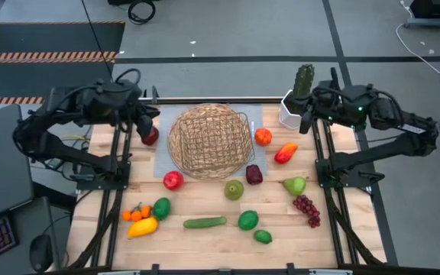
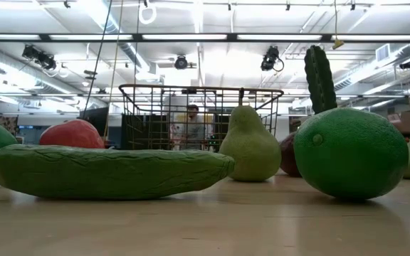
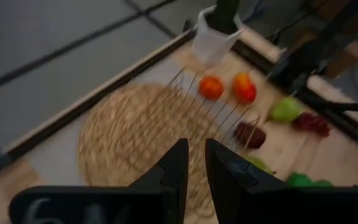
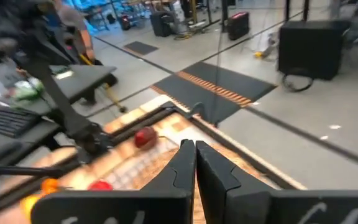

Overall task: Build produce basket
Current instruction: Put the right pear into the gold wire basket

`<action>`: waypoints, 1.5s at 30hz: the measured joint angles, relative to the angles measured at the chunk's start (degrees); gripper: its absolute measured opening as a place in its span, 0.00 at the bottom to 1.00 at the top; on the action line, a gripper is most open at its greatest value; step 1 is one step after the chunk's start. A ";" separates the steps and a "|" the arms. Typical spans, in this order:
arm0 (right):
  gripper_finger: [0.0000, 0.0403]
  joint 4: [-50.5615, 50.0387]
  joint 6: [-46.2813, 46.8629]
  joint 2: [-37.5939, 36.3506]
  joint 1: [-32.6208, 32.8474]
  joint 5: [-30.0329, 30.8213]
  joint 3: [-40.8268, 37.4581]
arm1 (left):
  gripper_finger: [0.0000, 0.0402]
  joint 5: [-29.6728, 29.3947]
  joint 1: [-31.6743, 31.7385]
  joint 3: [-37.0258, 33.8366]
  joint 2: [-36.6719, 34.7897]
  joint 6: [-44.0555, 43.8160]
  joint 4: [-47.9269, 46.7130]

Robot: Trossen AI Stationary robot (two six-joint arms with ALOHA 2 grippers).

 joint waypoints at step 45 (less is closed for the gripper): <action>0.64 -6.13 8.98 5.18 0.00 -10.87 0.00 | 0.56 1.50 0.33 -0.18 1.31 -5.97 -7.90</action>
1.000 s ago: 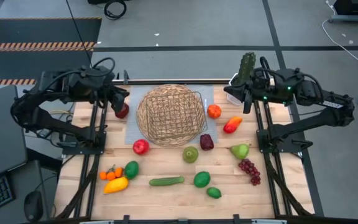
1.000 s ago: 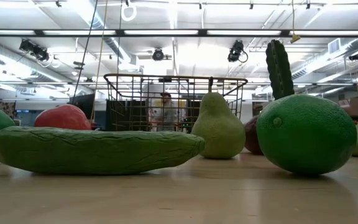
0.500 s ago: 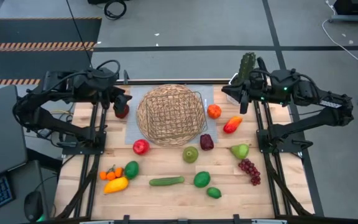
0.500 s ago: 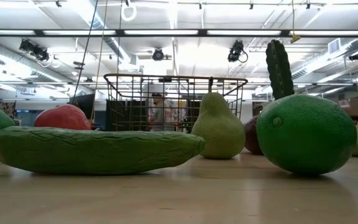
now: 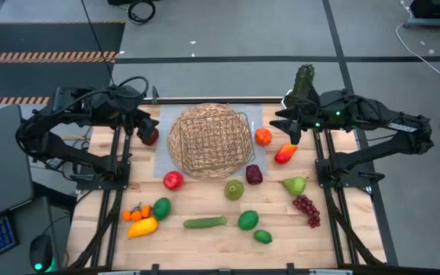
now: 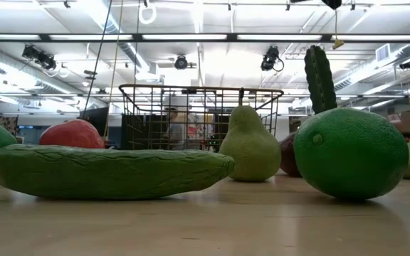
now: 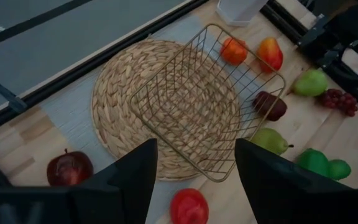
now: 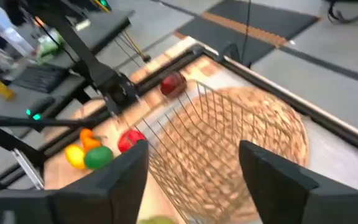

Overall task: Build produce basket
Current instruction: Put the right pear into the gold wire basket

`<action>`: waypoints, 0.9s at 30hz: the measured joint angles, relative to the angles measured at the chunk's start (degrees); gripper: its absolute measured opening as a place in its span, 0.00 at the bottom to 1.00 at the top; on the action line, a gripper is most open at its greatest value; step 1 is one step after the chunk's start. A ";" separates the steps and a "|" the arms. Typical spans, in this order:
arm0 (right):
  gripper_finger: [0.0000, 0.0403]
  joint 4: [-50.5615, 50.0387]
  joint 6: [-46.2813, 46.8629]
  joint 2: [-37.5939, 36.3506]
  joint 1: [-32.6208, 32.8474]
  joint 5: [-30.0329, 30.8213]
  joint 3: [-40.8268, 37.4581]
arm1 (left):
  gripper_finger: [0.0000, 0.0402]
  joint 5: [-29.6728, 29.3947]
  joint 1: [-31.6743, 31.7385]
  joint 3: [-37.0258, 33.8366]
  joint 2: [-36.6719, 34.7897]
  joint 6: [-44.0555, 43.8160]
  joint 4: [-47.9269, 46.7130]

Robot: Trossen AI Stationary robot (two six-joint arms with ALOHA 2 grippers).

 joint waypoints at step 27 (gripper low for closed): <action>0.69 -23.22 7.87 3.68 0.00 -1.76 -1.05 | 0.54 -0.36 3.55 -0.37 7.15 -4.03 -3.42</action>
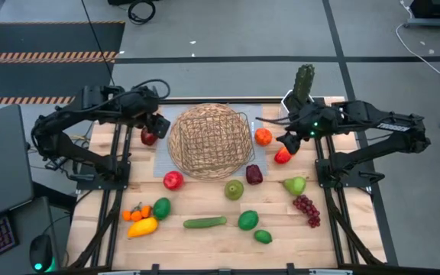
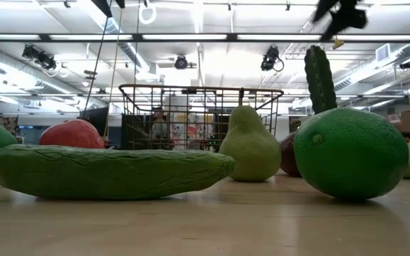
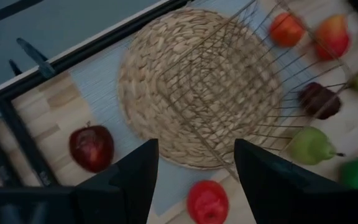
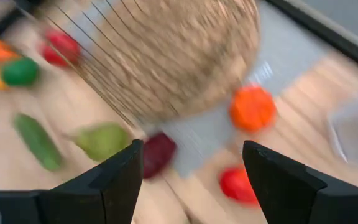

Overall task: Build produce basket
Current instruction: Put the right pear into the gold wire basket

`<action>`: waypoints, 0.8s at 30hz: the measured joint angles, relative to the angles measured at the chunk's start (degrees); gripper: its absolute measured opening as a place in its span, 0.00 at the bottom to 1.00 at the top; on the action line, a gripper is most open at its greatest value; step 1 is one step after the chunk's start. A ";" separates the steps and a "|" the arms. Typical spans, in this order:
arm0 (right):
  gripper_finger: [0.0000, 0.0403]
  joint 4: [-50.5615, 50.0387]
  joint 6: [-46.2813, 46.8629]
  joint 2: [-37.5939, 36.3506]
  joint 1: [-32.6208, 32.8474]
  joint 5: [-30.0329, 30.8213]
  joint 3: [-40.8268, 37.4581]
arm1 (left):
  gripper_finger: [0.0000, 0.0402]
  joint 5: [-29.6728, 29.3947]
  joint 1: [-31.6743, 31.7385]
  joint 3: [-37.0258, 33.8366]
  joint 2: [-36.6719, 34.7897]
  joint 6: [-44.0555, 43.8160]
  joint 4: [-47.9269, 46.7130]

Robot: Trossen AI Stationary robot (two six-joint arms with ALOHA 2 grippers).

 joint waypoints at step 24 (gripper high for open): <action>0.69 -1.21 -19.96 0.08 3.63 -4.14 -17.76 | 0.53 1.06 -0.85 0.00 -0.15 3.61 7.89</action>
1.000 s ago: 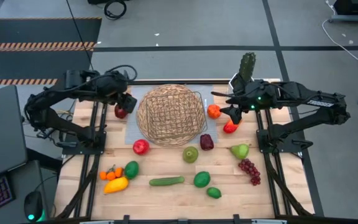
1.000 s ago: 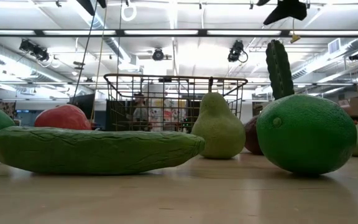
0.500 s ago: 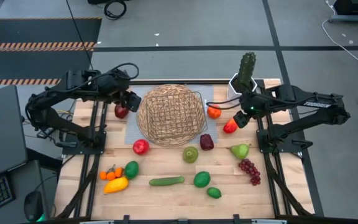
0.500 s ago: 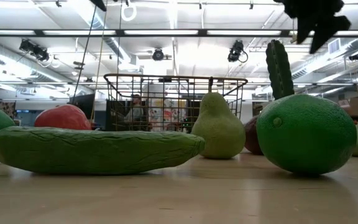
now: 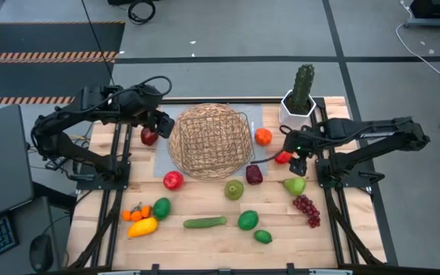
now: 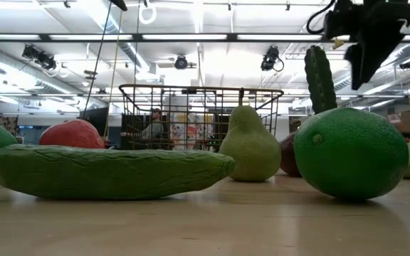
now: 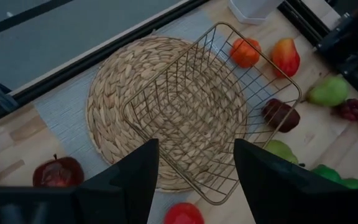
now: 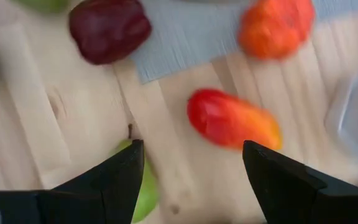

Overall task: Build produce basket
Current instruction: Put the right pear into the gold wire basket

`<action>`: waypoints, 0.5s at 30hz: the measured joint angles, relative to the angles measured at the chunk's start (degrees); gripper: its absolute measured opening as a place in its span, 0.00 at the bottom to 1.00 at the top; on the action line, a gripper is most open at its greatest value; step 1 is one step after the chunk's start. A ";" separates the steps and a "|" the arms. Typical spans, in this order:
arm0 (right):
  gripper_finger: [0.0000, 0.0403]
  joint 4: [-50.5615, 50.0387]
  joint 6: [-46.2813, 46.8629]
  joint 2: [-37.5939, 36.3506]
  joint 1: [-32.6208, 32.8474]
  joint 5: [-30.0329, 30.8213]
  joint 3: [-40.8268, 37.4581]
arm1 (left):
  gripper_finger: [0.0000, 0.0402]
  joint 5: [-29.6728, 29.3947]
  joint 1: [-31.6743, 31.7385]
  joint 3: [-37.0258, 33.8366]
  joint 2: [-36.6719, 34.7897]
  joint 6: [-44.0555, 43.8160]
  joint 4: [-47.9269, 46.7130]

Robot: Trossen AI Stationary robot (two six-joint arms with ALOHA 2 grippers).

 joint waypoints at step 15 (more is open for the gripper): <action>0.69 6.84 -5.74 6.32 -2.88 3.12 -4.80 | 0.52 0.39 -0.93 0.00 0.00 -0.51 -0.02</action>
